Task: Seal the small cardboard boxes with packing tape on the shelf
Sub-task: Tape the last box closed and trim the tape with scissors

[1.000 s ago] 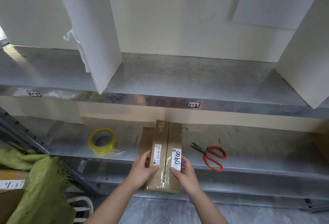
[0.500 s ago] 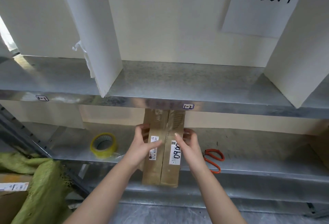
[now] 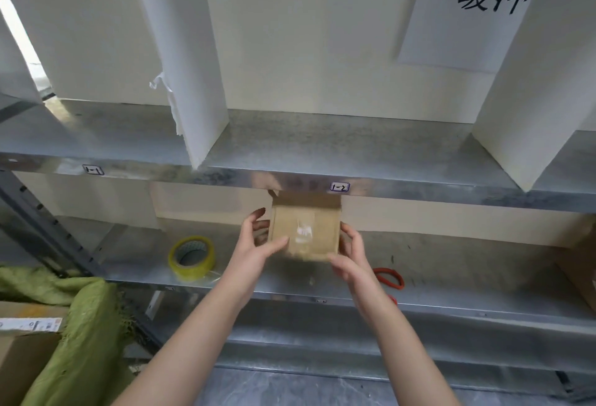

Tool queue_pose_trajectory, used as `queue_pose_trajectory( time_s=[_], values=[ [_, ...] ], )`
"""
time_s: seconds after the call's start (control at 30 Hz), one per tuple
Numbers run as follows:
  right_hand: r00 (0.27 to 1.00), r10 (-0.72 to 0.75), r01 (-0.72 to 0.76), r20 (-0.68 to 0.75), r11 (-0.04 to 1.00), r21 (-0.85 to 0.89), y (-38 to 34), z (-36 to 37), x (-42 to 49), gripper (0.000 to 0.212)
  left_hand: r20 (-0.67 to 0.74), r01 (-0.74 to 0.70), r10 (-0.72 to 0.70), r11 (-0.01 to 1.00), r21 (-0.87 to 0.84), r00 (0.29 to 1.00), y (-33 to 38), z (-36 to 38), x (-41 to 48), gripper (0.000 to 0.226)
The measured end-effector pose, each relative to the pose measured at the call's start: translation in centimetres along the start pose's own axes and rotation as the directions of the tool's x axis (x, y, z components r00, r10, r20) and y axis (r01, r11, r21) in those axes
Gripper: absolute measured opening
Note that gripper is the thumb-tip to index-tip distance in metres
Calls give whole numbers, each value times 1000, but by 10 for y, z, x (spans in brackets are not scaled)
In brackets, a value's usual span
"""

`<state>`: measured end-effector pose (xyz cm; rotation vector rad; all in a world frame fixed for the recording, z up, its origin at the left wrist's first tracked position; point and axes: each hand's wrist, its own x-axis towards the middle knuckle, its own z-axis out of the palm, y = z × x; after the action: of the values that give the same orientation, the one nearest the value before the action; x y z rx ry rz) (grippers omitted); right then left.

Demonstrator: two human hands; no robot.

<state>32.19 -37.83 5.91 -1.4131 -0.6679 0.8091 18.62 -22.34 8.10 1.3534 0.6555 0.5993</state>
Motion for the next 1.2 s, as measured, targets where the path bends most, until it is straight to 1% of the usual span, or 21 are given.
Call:
queue_pose_trajectory(
  time_s=[0.03,0.1,0.17,0.2,0.27,0.33,0.4,0.5,0.57,0.63,0.7,0.8,0.83,0.87,0.9,0.93,0.97,1.0,1.03,1.1,1.2],
  values=[
    [1000,12,-12,5,1000,-15,3,1,-1,75,43,11,-12,1000,12,999,-8,-2,-2,78],
    [998,17,-24,-58,993,-117,8,1,-3,75,97,37,-41,998,43,994,-22,-3,-6,78],
    [995,-12,-13,-103,971,-238,18,0,-2,75,86,92,-95,995,38,992,-34,-3,-10,83],
    [995,-21,-8,-101,960,-281,25,-1,-2,78,68,125,-127,991,37,990,-41,-3,-10,91],
    [997,-8,-19,-82,944,-330,41,-2,0,91,31,189,-192,979,72,981,-56,-5,-12,102],
    [997,25,-49,-71,931,-362,58,-2,1,104,23,235,-242,959,160,970,-71,-6,-15,90],
    [998,48,-63,-50,926,-372,78,-2,-2,104,21,267,-280,934,237,960,-89,-6,-19,72],
    [996,87,-94,-35,934,-344,114,-1,-9,110,19,289,-306,915,280,952,-123,-7,-25,52],
    [992,108,-126,-70,936,-329,133,1,-10,117,22,291,-310,912,289,950,-143,-6,-27,43],
    [989,90,-127,-119,926,-354,142,0,-4,116,-1,296,-310,908,296,951,-154,-6,-24,36],
    [988,63,-114,-142,914,-389,145,0,4,109,0,289,-305,902,320,953,-156,-8,-14,28],
    [984,46,-115,-171,898,-425,143,5,7,101,41,273,-322,857,438,946,-148,-17,-5,26],
    [983,52,-124,-178,900,-419,141,6,6,101,61,269,-340,829,491,938,-145,-22,-3,33],
    [981,65,-134,-181,906,-402,139,6,6,102,64,257,-358,772,581,932,-142,-28,-1,49],
    [981,73,-139,-181,913,-384,137,6,7,103,55,219,-355,683,697,933,-140,-35,2,69],
    [981,76,-140,-181,917,-373,135,5,7,105,56,148,-330,562,814,942,-139,-43,4,87],
    [981,78,-141,-179,917,-372,133,5,8,105,79,53,-284,430,901,956,-138,-53,7,96],
    [981,79,-141,-178,917,-373,131,5,9,104,120,-45,-229,308,950,966,-136,-62,11,98],
    [980,79,-142,-181,920,-366,129,6,9,103,165,-124,-181,218,968,969,-132,-71,14,96],
    [977,75,-139,-200,933,-331,125,8,8,100,226,-209,-124,137,968,966,-124,-84,22,89],
    [973,49,-120,-226,942,-312,122,7,4,96,257,-248,-67,120,961,964,-110,-91,29,86]
  ],
)
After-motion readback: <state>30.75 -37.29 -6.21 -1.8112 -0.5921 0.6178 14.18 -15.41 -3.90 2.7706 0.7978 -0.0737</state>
